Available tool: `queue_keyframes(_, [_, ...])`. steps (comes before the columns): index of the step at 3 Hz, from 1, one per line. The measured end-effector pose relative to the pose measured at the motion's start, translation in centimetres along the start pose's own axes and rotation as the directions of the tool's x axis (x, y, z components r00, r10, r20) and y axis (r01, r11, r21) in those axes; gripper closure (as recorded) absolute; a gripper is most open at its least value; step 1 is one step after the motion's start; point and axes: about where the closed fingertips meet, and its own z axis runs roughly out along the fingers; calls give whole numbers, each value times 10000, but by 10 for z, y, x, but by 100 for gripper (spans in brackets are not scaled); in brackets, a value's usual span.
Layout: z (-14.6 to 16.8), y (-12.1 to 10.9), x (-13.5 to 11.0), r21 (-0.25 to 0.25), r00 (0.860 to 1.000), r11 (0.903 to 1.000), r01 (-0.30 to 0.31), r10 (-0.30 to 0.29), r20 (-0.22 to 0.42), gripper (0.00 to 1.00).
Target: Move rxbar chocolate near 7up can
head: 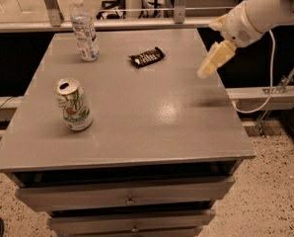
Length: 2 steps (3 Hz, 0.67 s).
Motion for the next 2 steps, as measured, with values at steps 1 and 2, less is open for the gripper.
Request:
queue_keyframes(1, [26,-32,-15,-102,9861,9960,-891,896,1397,0])
queue_keyframes(2, [50,-52,-26,-322,9485,9831,-1800,1821,2591,0])
